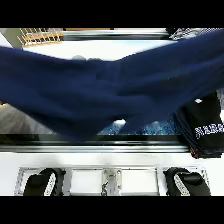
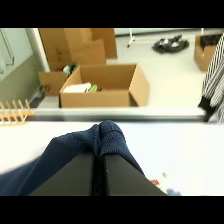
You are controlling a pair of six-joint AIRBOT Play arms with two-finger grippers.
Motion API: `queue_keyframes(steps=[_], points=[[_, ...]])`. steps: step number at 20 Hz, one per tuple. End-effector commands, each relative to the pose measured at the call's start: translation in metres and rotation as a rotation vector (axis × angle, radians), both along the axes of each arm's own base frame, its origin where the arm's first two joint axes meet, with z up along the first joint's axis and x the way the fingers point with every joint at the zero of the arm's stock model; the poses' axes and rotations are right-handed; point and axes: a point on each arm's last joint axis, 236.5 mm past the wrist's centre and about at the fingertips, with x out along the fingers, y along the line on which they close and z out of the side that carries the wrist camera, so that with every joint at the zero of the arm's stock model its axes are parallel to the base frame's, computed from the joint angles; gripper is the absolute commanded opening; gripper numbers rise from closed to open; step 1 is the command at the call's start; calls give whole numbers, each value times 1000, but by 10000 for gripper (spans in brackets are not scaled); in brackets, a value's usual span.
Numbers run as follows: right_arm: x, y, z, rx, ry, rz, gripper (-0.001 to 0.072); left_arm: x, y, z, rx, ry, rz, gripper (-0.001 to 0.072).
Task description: Fold the clothes and pants, and hang the long-sleeved shirts on hangers.
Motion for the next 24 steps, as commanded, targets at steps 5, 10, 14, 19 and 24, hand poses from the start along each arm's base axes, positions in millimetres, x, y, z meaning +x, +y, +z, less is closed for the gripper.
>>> queue_keyframes(steps=[5, 10, 14, 19, 24], points=[[69, 14, -196, 15, 736, 44, 13, 149, 16, -185, -78, 540, 5, 6], [181, 32, -333, 18, 927, 48, 14, 266, 20, -321, -119, 845, 0, 6], [251, 16, -359, 75, 825, -27, 592, 317, 9, -371, -120, 1002, -34, 649], [227, -19, -330, 33, 793, -57, 634, 280, 66, -394, -185, 1101, 70, 671], [172, -2, -338, -8, 826, -4, 633, 171, 109, -505, -431, 1282, 245, 672]])
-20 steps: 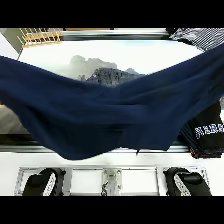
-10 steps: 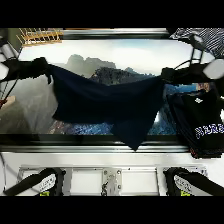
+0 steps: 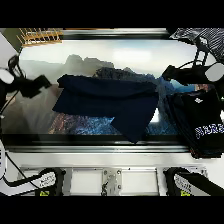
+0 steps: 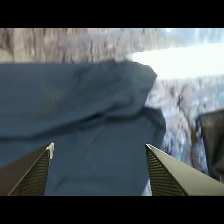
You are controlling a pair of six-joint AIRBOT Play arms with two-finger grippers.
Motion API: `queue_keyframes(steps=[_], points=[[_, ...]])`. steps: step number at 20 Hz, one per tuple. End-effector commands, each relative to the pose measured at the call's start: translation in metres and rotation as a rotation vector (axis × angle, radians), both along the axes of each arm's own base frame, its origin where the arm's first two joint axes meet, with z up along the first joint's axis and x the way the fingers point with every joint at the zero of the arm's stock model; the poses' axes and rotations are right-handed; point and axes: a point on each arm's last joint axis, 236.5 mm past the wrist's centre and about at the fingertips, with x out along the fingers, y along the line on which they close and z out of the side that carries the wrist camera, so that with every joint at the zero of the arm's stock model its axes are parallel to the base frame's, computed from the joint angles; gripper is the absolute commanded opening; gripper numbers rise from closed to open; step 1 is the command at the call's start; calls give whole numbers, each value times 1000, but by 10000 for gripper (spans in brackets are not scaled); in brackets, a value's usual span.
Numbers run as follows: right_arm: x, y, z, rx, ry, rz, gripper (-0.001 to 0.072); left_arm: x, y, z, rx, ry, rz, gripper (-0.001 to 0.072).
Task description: Fold the clothes and pants, and hang the long-sleeved shirts on hangers.
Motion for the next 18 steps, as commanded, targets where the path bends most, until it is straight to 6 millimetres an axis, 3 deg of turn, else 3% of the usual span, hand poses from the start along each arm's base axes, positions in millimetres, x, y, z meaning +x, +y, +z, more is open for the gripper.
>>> queue_keyframes(steps=[1, 3, 8, 12, 13, 14, 15, 18], points=[[-34, 12, -12, -8, 27, 45, 606, -63, 14, -70, -143, 90, 211, 672], [-46, 23, -22, -2, 49, 71, 486, -68, 11, -93, -254, 70, 330, 672], [-55, 49, -33, -5, 75, 136, 476, -44, 5, -115, -316, 63, 355, 671], [-56, 50, -33, -6, 76, 140, 476, -20, -7, -122, -320, 82, 300, 670], [-56, 50, -33, -5, 76, 141, 476, -17, -11, -123, -319, 85, 286, 636], [-56, 50, -33, -6, 76, 140, 476, -15, -15, -125, -318, 90, 276, 448], [-56, 50, -33, -6, 76, 140, 476, -13, -17, -127, -318, 92, 270, 386], [-56, 50, -34, -6, 77, 141, 476, -12, -19, -127, -312, 88, 265, 371]])
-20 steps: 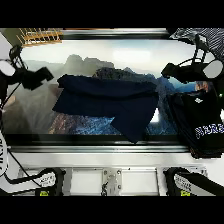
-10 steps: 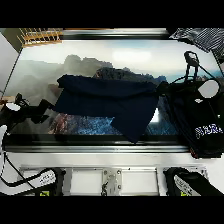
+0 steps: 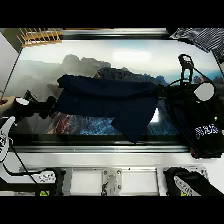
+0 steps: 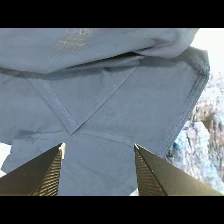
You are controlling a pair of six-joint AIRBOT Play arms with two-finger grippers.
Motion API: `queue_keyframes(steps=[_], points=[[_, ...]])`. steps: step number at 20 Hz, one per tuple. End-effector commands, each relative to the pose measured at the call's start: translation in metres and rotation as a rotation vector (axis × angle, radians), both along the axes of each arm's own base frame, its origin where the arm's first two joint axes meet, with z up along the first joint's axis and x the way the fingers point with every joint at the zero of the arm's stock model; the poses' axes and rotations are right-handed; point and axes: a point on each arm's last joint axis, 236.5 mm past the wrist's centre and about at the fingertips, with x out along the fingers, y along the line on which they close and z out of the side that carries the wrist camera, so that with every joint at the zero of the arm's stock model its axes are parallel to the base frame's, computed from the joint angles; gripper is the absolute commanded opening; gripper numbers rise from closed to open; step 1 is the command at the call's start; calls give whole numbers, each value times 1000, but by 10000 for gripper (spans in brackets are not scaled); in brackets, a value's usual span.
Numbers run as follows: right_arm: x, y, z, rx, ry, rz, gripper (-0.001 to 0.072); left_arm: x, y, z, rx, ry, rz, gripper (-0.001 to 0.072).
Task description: Fold the clothes and pants, and hang the long-sleeved shirts on hangers.
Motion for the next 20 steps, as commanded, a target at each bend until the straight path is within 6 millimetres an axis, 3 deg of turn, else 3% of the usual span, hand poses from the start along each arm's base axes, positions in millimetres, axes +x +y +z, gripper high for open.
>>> queue_keyframes(steps=[1, 8, 10, 11, 12, 17, 19, 20], points=[[-1, 1, -1, 0, 2, 2, 476, 4, -4, -2, 3, -2, -11, 371], [-3, 0, -7, 0, 18, 1, 477, 1, 6, -7, 61, 12, -23, 367], [-5, -1, -16, 13, 41, -26, 482, 4, 7, -6, 71, 0, -22, 54], [-6, -4, -25, 27, 62, -57, 576, 6, 5, -6, 77, -6, -26, 6], [-8, -10, -36, 29, 95, -79, 633, 7, 4, -5, 81, -13, -31, 6], [-36, -77, -129, 101, 358, -306, 631, 15, 6, 25, 143, -100, -98, 6], [-40, -86, -159, 161, 424, -332, 629, 12, 3, 34, 150, -112, -132, 6], [-38, -84, -170, 191, 442, -324, 582, 12, 2, 36, 151, -116, -134, 6]])
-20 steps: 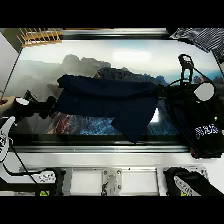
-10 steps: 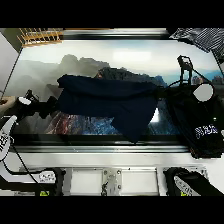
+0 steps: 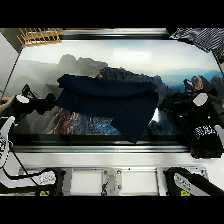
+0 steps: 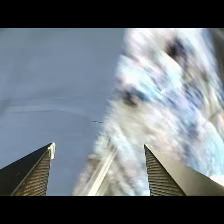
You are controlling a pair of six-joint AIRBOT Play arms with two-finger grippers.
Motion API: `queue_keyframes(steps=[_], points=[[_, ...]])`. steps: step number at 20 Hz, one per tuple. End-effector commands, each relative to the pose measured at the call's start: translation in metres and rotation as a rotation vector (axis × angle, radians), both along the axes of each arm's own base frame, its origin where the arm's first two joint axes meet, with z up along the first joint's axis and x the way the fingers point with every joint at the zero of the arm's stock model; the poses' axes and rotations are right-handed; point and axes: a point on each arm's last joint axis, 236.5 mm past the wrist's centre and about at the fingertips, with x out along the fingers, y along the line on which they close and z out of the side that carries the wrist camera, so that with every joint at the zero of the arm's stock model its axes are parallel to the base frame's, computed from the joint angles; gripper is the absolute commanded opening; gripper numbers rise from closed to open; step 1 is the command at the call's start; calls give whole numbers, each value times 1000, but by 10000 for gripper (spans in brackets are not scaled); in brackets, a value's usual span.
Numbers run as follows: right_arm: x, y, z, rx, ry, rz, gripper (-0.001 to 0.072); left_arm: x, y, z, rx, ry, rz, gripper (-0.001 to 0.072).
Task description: Fold the clothes and pants, and hang the long-sleeved shirts on hangers.
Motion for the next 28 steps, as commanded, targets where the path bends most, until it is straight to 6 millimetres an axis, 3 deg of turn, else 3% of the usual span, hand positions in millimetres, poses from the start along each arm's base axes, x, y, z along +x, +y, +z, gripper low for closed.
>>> queue_keyframes(steps=[1, 5, 8, 10, 12, 14, 16, 18, 20, 22, 23, 24, 26, 28], points=[[-3, -4, -46, 119, 78, -41, 580, -1, -2, 12, 21, -25, -44, 6], [7, 26, -79, 206, 107, -31, 580, -2, -3, 11, 17, -19, -47, 6], [17, 46, -85, 218, 79, -13, 574, -2, -3, 11, 17, -19, -47, 6], [24, 55, -84, 213, 50, -10, 343, -2, -4, 11, 15, -17, -48, 6], [27, 63, -83, 207, 38, 8, 319, -4, -5, 11, 11, -11, -52, 6], [32, 67, -75, 193, 6, 65, 14, -5, -6, 12, 7, -9, -55, 6], [43, 63, -55, 165, -53, 93, 13, -1, -4, 29, 24, -52, -51, 6], [61, 52, -4, 78, -165, 172, 13, 9, 2, 74, 70, -166, -39, 6], [77, 41, 73, -36, -306, 261, 13, 21, 4, 145, 120, -316, -46, 6], [85, 30, 165, -146, -488, 296, 13, 23, 4, 242, 189, -515, -50, 6], [84, 26, 227, -200, -622, 291, 12, 17, 2, 305, 237, -644, -48, 6], [75, 23, 283, -240, -750, 279, 13, 3, -2, 363, 280, -764, -46, 6], [41, 24, 379, -292, -973, 252, 13, -40, -16, 459, 354, -971, -45, 6], [-4, 24, 450, -327, -1162, 217, 13, -100, -36, 540, 437, -1167, -48, 6]])
